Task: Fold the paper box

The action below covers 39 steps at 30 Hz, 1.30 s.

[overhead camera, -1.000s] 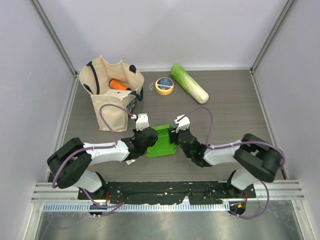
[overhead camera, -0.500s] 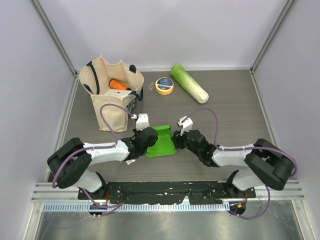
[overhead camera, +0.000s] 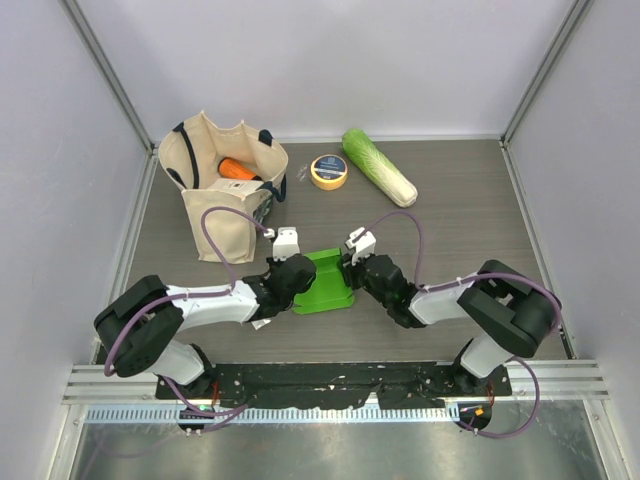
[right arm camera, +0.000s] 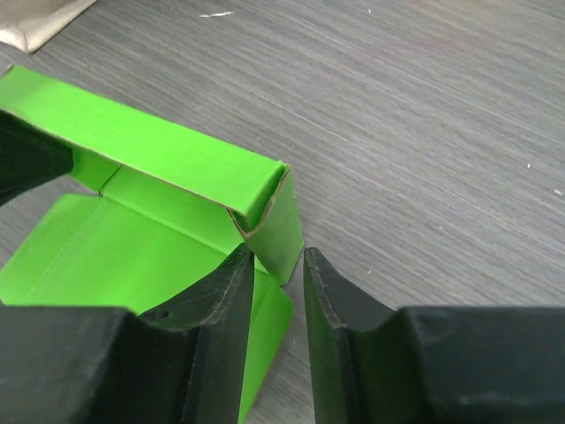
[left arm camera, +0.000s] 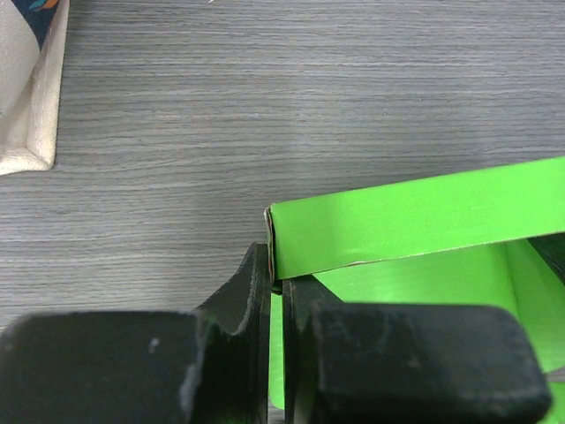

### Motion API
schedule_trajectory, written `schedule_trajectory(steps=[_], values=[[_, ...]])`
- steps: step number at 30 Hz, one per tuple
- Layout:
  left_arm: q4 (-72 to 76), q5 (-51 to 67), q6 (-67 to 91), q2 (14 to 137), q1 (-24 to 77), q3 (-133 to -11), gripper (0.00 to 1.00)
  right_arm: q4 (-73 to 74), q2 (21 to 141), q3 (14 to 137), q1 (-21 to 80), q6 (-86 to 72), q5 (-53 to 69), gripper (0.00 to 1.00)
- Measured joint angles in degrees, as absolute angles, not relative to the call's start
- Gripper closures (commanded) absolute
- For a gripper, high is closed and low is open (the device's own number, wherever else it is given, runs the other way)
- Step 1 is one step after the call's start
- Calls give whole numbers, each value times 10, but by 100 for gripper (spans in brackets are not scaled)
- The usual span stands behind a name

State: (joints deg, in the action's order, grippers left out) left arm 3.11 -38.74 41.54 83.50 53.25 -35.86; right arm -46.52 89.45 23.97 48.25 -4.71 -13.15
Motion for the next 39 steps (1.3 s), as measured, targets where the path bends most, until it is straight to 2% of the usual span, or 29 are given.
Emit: schedule_trajectory(steps=[4,7,8,9,12,21,23,27,29,30,31,33,34,39], values=[[31,-387,415,835,533,-359,100,-484,924,260,482,-35,-146,74],[31,-387,415,835,533,-359,100,-508,950,271,482,-29,-159,86],[30,-387,415,835,533,-359,100,-520,960,272,482,-27,-166,97],[31,-387,415,835,533,-359,100,-532,970,274,484,-25,-175,99],[29,-384,415,835,533,-360,100,-566,1002,284,503,-11,-224,99],[1,-384,435,835,528,-369,100,-695,1187,418,611,77,-564,99],[-2,-381,442,835,527,-371,100,-710,1198,426,618,80,-606,99],[-3,-373,451,835,527,-373,100,-717,1197,423,620,74,-615,99],[-3,-372,451,835,527,-373,100,-711,1188,408,616,58,-591,90],[-3,-369,451,835,527,-373,100,-702,1173,392,615,47,-571,82],[-3,-368,452,835,527,-373,100,-700,1167,388,613,43,-566,61],[-3,-363,455,834,528,-374,100,-658,1119,354,610,18,-533,48],[-3,-358,458,833,528,-374,100,-634,1088,336,610,5,-515,36],[-8,-348,463,830,531,-375,100,-433,899,289,607,-69,-431,32]])
